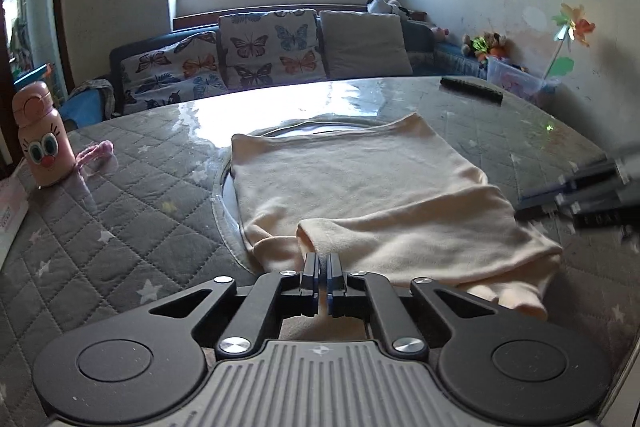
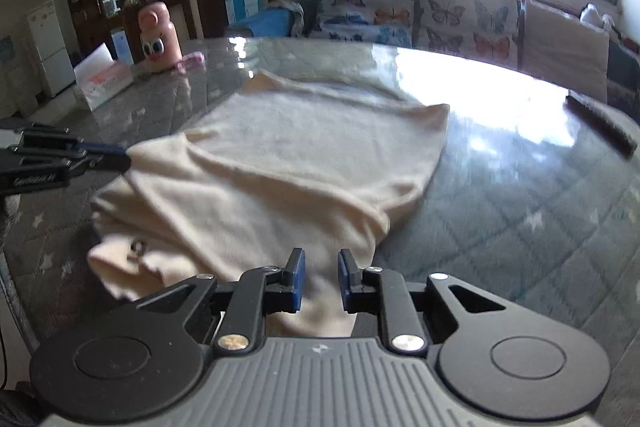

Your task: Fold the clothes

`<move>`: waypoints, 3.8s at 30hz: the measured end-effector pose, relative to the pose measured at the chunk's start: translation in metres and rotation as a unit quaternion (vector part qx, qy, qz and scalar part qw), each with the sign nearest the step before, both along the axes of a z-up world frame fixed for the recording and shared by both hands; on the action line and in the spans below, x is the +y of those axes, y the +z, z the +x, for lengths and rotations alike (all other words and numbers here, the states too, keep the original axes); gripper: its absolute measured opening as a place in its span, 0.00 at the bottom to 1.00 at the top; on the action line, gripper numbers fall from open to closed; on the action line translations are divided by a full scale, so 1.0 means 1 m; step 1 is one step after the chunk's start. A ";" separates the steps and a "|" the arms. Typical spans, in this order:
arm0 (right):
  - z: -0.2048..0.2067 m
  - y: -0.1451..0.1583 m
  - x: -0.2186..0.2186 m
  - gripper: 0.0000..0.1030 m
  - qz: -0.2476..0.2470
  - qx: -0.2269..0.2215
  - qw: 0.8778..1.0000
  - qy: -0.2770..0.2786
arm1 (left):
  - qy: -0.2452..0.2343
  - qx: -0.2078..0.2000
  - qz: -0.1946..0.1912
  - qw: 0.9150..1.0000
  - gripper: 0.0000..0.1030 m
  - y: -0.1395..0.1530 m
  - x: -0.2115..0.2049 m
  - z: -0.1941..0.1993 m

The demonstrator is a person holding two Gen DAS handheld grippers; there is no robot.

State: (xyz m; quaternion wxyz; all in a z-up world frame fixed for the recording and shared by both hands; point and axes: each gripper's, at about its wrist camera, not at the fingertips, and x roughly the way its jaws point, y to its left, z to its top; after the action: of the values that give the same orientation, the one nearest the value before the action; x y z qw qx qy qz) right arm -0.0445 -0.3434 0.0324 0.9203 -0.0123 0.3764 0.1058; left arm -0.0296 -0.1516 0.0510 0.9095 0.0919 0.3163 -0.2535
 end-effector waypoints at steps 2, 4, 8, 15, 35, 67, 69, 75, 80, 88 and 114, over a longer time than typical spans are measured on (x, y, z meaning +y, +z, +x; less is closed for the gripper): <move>0.009 0.000 0.000 0.17 -0.001 -0.005 1.000 0.000 | -0.006 0.003 0.015 1.000 0.08 -0.004 -0.001 0.000; 0.019 -0.001 0.001 0.17 -0.002 -0.006 1.000 0.000 | -0.008 -0.002 0.025 1.000 0.08 -0.003 -0.001 -0.001; 0.032 -0.008 0.004 0.17 -0.007 -0.001 1.000 0.002 | -0.009 -0.020 0.017 1.000 0.08 0.009 0.002 0.001; 0.044 -0.013 0.011 0.17 -0.008 0.001 1.000 0.010 | -0.037 -0.009 0.013 0.999 0.08 -0.002 -0.028 0.027; 0.040 -0.019 0.064 0.26 -0.025 -0.004 0.996 0.088 | -0.043 0.011 0.035 0.998 0.09 -0.027 -0.032 0.038; -0.047 -0.011 0.017 0.39 -0.049 0.014 0.997 0.064 | -0.184 -0.086 0.140 0.969 0.50 -0.030 -0.001 -0.069; -0.053 -0.010 0.019 0.45 -0.063 0.011 0.995 0.076 | -0.190 -0.092 0.136 0.968 0.50 -0.034 -0.008 -0.068; -0.063 -0.012 0.032 0.53 -0.106 -0.005 0.987 0.121 | -0.194 -0.093 0.102 0.971 0.15 -0.033 -0.019 -0.059; -0.066 -0.016 0.046 0.63 -0.134 -0.025 0.978 0.159 | -0.157 -0.073 0.053 0.983 0.03 -0.019 -0.018 -0.034; -0.043 -0.021 0.054 0.52 -0.119 -0.051 0.979 0.158 | -0.117 -0.048 0.019 0.992 0.02 -0.008 -0.018 0.002; -0.036 -0.014 0.039 0.32 -0.042 -0.033 0.990 0.133 | -0.203 -0.085 0.081 0.972 0.09 -0.026 -0.024 -0.045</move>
State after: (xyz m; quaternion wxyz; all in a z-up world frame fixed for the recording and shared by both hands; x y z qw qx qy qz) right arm -0.0802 -0.3043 0.0184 0.9087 -0.1040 0.3449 0.2108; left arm -0.0750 -0.1755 0.0253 0.8523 0.2487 0.2319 -0.3974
